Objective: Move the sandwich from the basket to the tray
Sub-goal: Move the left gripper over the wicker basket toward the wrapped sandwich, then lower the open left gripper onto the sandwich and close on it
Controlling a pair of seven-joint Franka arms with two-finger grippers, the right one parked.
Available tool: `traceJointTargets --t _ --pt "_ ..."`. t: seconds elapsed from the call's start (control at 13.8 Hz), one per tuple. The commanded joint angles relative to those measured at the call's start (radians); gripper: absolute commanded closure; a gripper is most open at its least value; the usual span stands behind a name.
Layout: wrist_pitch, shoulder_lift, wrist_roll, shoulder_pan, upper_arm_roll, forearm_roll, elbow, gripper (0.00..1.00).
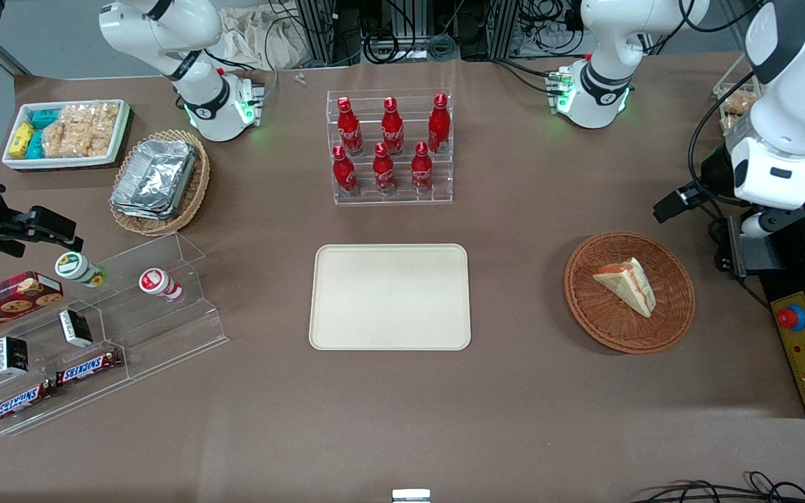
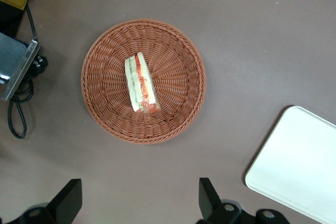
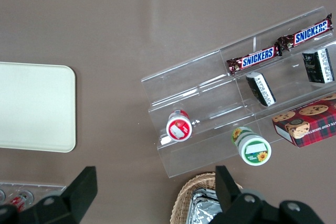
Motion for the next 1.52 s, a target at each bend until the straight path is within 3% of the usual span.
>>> traceJointTargets --t 0.0,0.29,0.87,1.45 --pt "0.066 -0.002 -0.032 0.018 -0.002 0.005 -0.063 0.00" --pt "0.229 0.009 -0.123 0.036 -0.002 -0.001 -0.196 0.00" --pt "0.490 0.162 -0.214 0.052 -0.002 -0.003 -0.298 0.00" --pt "0.591 0.288 -0.270 0.052 0.000 0.005 -0.321 0.00"
